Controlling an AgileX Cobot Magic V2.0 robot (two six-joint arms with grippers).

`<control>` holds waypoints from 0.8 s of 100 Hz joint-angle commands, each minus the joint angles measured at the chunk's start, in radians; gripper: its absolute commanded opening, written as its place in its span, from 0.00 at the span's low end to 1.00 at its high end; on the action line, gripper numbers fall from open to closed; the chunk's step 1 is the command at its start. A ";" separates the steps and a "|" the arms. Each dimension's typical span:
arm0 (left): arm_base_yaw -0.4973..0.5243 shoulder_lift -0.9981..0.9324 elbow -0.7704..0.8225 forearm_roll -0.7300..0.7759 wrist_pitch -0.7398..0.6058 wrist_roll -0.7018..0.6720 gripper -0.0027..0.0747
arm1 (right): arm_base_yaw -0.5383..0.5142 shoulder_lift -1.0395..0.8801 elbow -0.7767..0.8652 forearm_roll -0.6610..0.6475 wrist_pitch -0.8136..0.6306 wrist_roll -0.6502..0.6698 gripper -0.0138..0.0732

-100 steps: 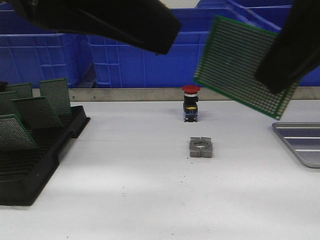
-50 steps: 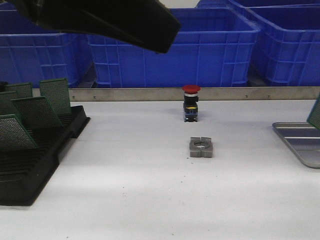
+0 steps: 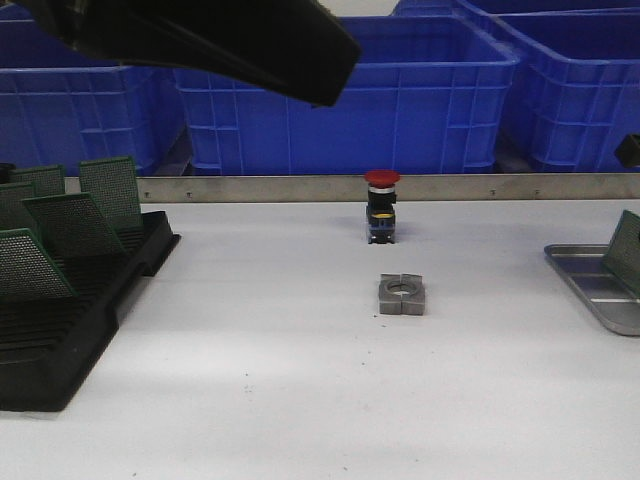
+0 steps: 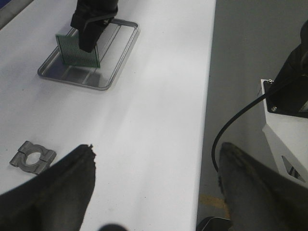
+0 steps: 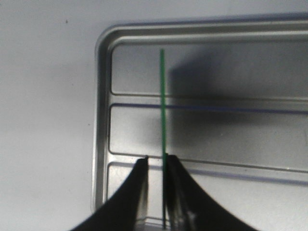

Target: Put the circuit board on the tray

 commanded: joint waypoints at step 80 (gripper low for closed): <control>0.279 0.025 -0.023 0.916 -0.092 -0.081 0.68 | -0.008 -0.065 -0.121 -0.160 0.020 -0.001 0.87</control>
